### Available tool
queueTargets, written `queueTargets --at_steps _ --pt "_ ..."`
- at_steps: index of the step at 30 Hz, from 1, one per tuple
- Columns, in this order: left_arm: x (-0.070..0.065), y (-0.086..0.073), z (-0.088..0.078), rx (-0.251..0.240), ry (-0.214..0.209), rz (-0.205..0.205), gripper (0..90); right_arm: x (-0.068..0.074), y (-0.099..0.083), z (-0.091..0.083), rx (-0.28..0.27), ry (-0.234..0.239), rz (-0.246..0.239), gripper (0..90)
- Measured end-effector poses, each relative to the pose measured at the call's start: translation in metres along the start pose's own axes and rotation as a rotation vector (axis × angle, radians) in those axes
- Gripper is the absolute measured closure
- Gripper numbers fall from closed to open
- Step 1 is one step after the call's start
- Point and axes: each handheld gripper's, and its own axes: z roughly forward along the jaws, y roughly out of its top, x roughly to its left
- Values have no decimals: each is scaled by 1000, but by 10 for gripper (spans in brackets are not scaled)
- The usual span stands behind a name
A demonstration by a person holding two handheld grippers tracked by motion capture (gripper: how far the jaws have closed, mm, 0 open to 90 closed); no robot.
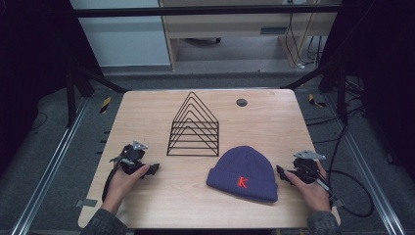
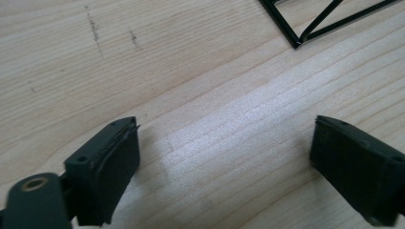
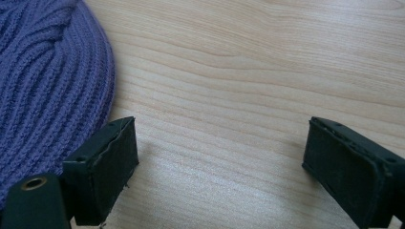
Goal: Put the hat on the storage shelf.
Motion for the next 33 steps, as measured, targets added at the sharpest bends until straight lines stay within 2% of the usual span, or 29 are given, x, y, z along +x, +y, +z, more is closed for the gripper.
queueTargets --at_steps 9,10,11,12,14,17,18,20,21,22,23,24,25,26,28,29,30,33 --pt "-2 -2 3 -16 -8 -4 30 2 -1 -1 -4 3 14 115" --pt "-2 -3 3 -19 -10 -5 20 4 1 -4 5 36 30 160" --pt "-3 -3 3 -22 -9 -5 20 4 1 -4 5 36 30 160" --pt "-3 -4 3 -32 -8 -10 14 7 4 -8 -14 28 5 156" --pt "-4 -5 4 -36 -7 -10 5 10 7 -10 -24 31 3 159" --pt "-8 -6 6 -59 -8 -9 0 22 26 -20 -49 0 -25 205" --pt "-8 -6 6 -59 -8 -9 0 26 31 -22 -52 -4 -48 218" --pt "-8 -5 6 -58 -11 -10 0 30 37 -24 -54 3 -65 229" --pt "-8 -5 6 -58 -10 -9 0 38 50 -27 -44 17 -102 242" --pt "-8 -5 6 -58 -12 -7 0 38 50 -27 -44 17 -102 242" --pt "-8 -5 6 -60 -12 -7 0 42 57 -28 -33 28 -113 250" --pt "-8 -5 6 -60 -11 -7 0 49 72 -28 -8 49 -143 273" --pt "-8 -5 6 -60 -11 -7 0 49 72 -28 -8 49 -143 273" --pt "-8 -5 7 -60 -12 -7 0 57 87 -27 24 70 -196 308" --pt "-9 -5 7 -63 -11 -8 0 63 101 -23 35 56 -292 349" --pt "-9 -5 7 -63 -11 -8 0 63 101 -23 35 56 -292 349" --pt "-9 -4 7 -59 -14 2 0 67 111 -16 47 74 -314 381" --pt "-10 -3 7 -58 -20 3 0 69 118 -7 81 105 -303 399"
